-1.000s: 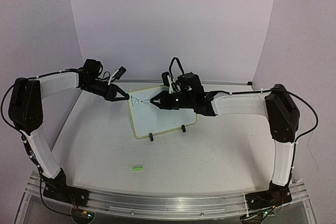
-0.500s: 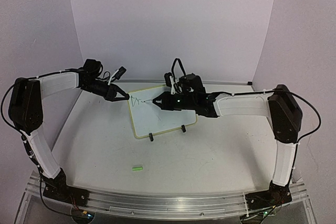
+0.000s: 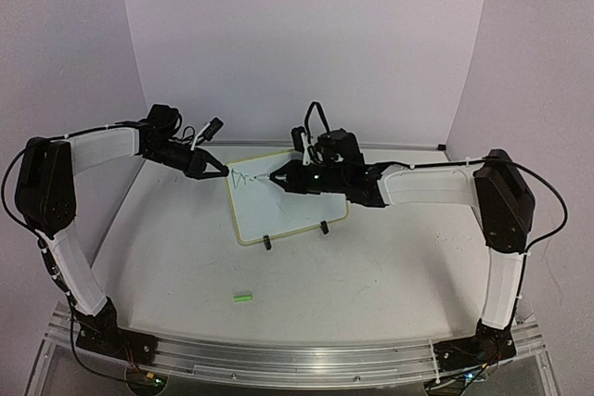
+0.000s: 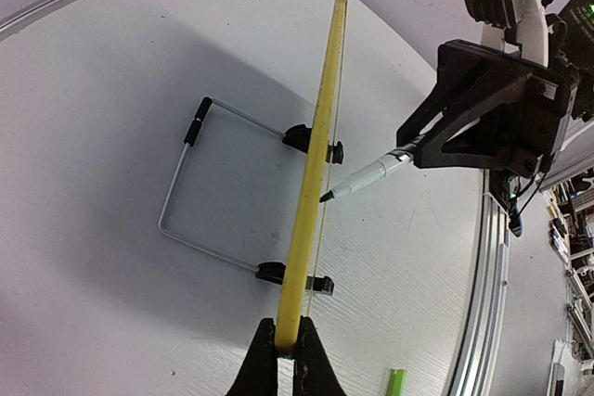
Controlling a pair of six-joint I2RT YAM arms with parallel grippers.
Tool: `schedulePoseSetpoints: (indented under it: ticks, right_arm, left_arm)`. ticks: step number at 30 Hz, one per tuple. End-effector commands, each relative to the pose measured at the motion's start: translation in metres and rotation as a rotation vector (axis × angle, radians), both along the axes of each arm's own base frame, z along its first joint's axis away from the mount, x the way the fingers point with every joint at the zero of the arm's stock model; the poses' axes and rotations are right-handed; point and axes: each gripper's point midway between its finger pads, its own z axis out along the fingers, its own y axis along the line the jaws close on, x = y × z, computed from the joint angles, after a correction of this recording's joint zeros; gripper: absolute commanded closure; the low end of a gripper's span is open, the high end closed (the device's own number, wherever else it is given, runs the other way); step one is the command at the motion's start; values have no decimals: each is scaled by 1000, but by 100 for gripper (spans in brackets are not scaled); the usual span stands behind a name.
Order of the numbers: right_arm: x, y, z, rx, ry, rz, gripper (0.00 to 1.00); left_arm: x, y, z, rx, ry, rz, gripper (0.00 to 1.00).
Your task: Write a sentence on the whiteboard
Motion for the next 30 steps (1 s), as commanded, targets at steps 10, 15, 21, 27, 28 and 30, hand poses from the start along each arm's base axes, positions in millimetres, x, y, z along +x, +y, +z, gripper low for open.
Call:
schedulePoseSetpoints:
  ticks: [10,15,21,27,28,30]
  right_arm:
    - [12,11,6,53,-10,14,100]
    - [12,13,2,50,-3,16,100]
    - [8,6,-7,33,15,7,100]
    - [2,-1,-17,18,37,3,100]
    - [1,-1,-17,18,38,2,100]
    - [2,-2,-17,17,38,-4,100]
  left_arm:
    - [-5,-1,-3,51,-6,-6,100]
    - [-4,-1,-4,52,-7,-7,100]
    - [-5,-1,-4,53,-5,-6,100]
    - [-4,-2,-4,52,-6,-7,100]
    - [-4,-1,-4,52,-5,-7,100]
    - [-4,-2,-4,53,-6,-7,100]
